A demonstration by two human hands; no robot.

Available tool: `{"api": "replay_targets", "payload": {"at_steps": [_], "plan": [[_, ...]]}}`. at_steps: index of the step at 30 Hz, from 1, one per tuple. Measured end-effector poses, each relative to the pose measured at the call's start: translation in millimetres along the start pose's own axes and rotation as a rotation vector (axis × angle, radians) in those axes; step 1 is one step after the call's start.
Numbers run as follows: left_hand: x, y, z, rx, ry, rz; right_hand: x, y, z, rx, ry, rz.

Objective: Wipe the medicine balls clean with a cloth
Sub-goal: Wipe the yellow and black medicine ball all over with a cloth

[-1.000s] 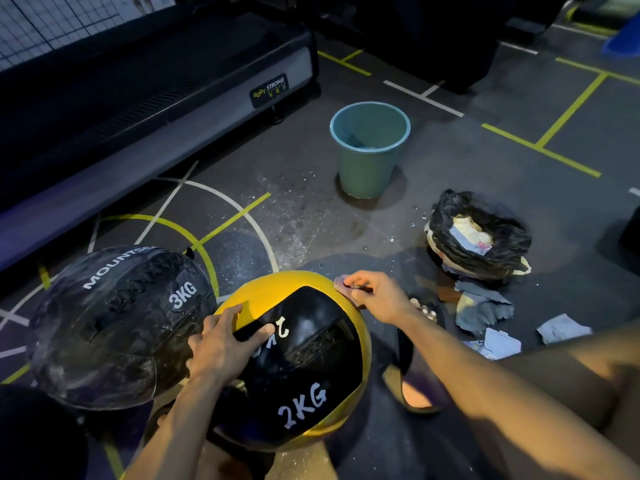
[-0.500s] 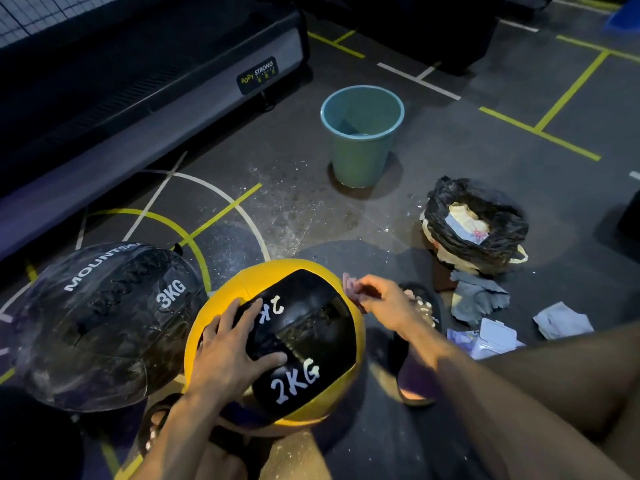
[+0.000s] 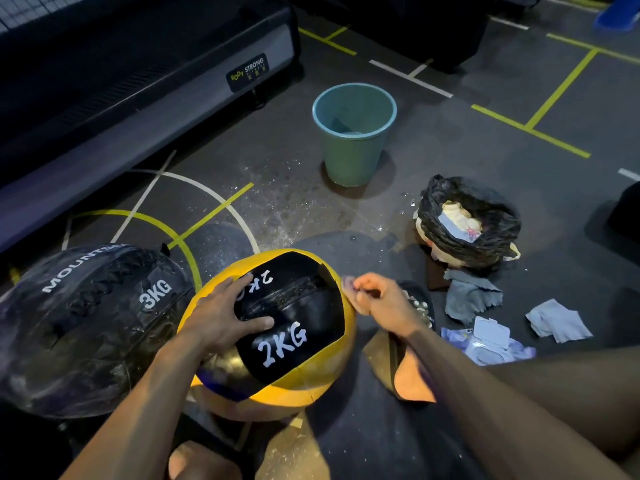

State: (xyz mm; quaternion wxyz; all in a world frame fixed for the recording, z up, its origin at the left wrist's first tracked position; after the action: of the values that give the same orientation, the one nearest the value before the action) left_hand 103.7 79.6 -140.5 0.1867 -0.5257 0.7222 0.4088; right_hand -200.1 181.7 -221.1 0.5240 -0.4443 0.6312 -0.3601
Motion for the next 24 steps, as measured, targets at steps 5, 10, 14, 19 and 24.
{"api": "replay_targets", "payload": {"at_steps": [5, 10, 14, 19, 24], "plan": [[9, 0, -5, -0.004, 0.004, -0.016, 6, -7, 7, 0.092, 0.019, -0.003], [18, 23, -11, 0.022, 0.103, -0.020, -41, -4, 27, 0.076, 0.010, -0.098], [19, 40, -23, 0.009, 0.144, -0.016, -54, -15, 44, -0.061, 0.013, -0.176], [-16, 32, -40, 0.113, 0.241, 0.004, -26, -20, 24, -0.055, 0.106, -0.161], [-46, -10, -17, 0.034, 0.136, -0.003, -10, -19, 13, 0.024, 0.128, -0.067]]}}
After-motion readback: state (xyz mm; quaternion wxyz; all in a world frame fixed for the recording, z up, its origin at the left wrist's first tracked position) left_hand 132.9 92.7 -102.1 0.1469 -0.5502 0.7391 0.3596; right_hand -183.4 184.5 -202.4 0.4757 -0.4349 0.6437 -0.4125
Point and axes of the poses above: each hand's wrist, its own x-axis towards the middle knuckle, its own z-axis out of the palm, y = z × x, the point moved 3 cm from there along x, towards the middle knuckle, and after that the axes turned 13 degrees about -y, right-handed, at the moved point
